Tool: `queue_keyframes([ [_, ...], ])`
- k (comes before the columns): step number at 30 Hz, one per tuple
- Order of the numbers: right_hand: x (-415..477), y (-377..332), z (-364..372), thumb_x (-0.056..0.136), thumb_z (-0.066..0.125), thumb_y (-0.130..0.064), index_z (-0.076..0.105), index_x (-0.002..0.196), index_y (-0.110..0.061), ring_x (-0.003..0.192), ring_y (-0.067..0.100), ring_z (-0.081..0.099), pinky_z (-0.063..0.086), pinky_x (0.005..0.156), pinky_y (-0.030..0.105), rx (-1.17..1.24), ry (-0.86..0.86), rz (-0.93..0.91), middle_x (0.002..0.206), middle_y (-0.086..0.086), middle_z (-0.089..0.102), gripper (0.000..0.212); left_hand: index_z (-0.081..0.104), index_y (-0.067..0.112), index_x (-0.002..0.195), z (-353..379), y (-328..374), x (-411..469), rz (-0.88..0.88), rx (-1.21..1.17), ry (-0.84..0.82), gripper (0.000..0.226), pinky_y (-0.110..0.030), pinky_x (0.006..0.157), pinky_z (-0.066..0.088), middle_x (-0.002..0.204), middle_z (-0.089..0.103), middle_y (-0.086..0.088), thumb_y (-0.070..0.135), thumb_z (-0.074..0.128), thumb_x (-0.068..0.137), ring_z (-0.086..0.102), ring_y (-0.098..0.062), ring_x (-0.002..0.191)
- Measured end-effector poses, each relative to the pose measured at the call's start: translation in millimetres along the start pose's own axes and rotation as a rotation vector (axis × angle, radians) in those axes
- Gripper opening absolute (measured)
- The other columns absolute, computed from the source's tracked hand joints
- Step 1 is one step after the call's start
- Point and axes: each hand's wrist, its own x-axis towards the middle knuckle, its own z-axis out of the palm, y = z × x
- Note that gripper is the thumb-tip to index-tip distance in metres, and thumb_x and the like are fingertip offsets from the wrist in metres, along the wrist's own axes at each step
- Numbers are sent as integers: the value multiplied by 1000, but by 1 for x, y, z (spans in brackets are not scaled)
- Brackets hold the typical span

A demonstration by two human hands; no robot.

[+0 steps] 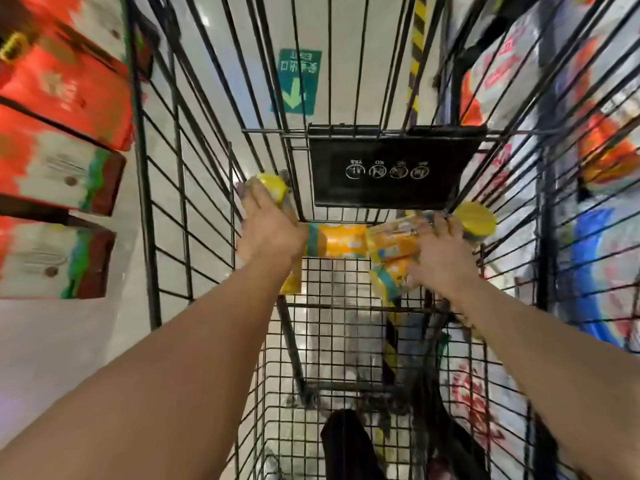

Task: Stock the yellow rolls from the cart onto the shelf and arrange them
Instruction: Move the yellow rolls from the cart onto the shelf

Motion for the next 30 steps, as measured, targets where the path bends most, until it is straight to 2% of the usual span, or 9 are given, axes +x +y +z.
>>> queue_keyframes([
  [5, 3, -4, 1, 83, 67, -38, 20, 155, -16, 145, 37, 15, 35, 111, 49, 0, 68, 43, 159, 17, 22, 88, 13, 13, 153, 5, 7, 8, -15, 92, 79, 86, -49, 85, 49, 155, 17, -11, 41, 65, 90, 50, -39, 124],
  [9, -2, -3, 2, 81, 69, -36, 28, 153, -11, 139, 38, 25, 43, 104, 48, -33, 113, 39, 153, 21, 28, 86, 30, 13, 140, 9, 6, 7, -3, 123, 96, 73, -47, 77, 47, 142, 30, -13, 45, 68, 86, 54, -38, 115],
  [15, -5, 0, 6, 81, 71, -19, 43, 141, -6, 131, 38, 37, 51, 90, 46, -91, 209, -6, 145, 23, 40, 67, 34, 15, 134, 14, -4, 1, 65, 40, 96, 77, -46, 75, 43, 133, 43, -5, 43, 77, 78, 50, -29, 122],
  [19, -7, -3, 2, 85, 69, -16, 43, 136, -4, 131, 34, 43, 49, 93, 43, -106, 217, -65, 141, 19, 49, 59, 38, 15, 125, 17, -6, -6, 64, -63, 122, 69, -46, 76, 46, 124, 51, -5, 40, 80, 76, 54, -29, 116],
  [22, -10, -7, -7, 85, 72, -20, 34, 140, -5, 131, 32, 43, 45, 100, 39, -138, 169, -94, 145, 16, 41, 68, 37, 17, 121, 15, -9, -15, -10, -149, 130, 63, -51, 83, 52, 125, 51, -6, 44, 76, 79, 56, -31, 111],
  [26, -22, -15, -13, 77, 79, -38, 29, 146, -5, 139, 37, 28, 44, 104, 41, -134, -24, -23, 153, 18, 19, 91, 39, 21, 121, 13, -18, -32, -70, -351, 42, 66, -50, 87, 53, 121, 57, -4, 51, 75, 74, 59, -30, 108],
  [27, -26, -16, -15, 76, 79, -41, 33, 143, -6, 137, 36, 29, 46, 101, 41, -107, -47, 11, 151, 18, 20, 89, 41, 23, 118, 11, -20, -38, -65, -411, 23, 64, -50, 87, 53, 117, 59, -3, 51, 76, 72, 60, -29, 106],
  [30, -40, -12, -15, 72, 80, -47, 34, 141, -8, 118, 32, 50, 52, 84, 41, 87, -93, 150, 135, 15, 35, 91, 43, 28, 111, 4, -22, -57, -47, -624, -47, 53, -46, 87, 55, 103, 60, 4, 39, 80, 74, 62, -20, 96],
])
